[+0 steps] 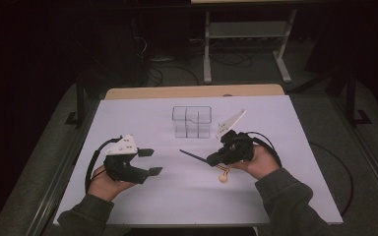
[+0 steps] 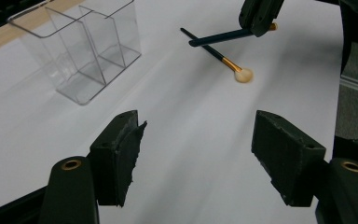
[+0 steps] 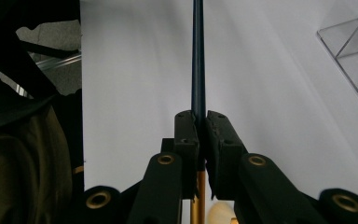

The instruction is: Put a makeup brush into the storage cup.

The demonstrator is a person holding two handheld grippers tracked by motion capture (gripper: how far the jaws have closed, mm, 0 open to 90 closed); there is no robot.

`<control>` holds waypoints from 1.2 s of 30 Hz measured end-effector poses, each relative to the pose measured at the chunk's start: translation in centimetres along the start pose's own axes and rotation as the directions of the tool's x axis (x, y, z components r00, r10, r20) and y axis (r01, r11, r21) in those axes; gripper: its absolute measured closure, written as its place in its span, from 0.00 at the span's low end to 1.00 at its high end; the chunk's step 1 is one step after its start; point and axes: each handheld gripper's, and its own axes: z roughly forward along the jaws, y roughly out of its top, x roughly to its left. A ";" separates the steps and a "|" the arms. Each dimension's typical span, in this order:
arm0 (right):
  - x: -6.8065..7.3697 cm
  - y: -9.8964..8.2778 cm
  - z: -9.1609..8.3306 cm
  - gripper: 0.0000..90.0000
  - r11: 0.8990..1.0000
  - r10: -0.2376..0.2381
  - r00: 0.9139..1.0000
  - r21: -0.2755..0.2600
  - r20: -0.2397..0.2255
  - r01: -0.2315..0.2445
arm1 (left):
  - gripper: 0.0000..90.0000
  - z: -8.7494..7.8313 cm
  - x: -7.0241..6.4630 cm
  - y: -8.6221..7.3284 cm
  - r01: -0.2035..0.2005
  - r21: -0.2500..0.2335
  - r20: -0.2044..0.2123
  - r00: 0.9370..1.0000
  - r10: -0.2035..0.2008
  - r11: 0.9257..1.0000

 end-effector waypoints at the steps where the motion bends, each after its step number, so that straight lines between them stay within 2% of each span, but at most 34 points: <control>1: 0.0 0.0 0.0 0.92 1.000 0.000 1.000 0.000 0.000 0.000 | 0.36 0.0 0.0 0.2 -0.008 0.007 0.001 1.000 0.008 1.000; 2: 0.1 0.0 -0.1 0.92 1.000 0.008 1.000 0.004 -0.002 -0.008 | 0.36 0.0 0.0 0.5 -0.015 0.012 0.005 1.000 0.015 1.000; 3: 0.1 -0.1 -0.2 0.92 1.000 -0.006 1.000 -0.001 -0.002 0.006 | 0.37 0.0 0.0 0.7 -0.018 0.016 0.011 1.000 0.018 1.000; 6: 0.2 -0.1 -0.4 0.92 1.000 -0.007 1.000 0.002 -0.007 0.007 | 0.41 0.0 0.2 1.4 -0.021 0.026 0.042 0.999 0.020 0.999; 11: 0.4 0.0 -0.6 0.92 1.000 -0.023 1.000 0.008 -0.011 0.023 | 0.42 -0.1 0.5 2.3 -0.038 0.044 0.068 0.997 0.035 0.998; 13: 0.5 0.1 -0.6 0.92 1.000 -0.025 1.000 0.010 -0.017 0.025 | 0.43 0.0 0.4 2.6 -0.057 0.058 0.073 0.996 0.053 0.997; 20: 1.0 0.8 -0.2 0.92 0.998 -0.051 0.998 0.032 -0.030 0.052 | 0.48 0.2 0.2 3.3 -0.082 0.088 0.095 0.993 0.074 0.993; 27: 1.4 1.6 0.3 0.92 0.996 -0.074 0.996 0.048 -0.053 0.077 | 0.50 0.2 0.0 3.9 -0.106 0.105 0.098 0.991 0.096 0.989; 36: 1.8 2.6 1.1 0.92 0.991 -0.110 0.990 0.063 -0.082 0.116 | 0.55 1.0 -0.4 5.0 -0.163 0.151 0.144 0.979 0.141 0.975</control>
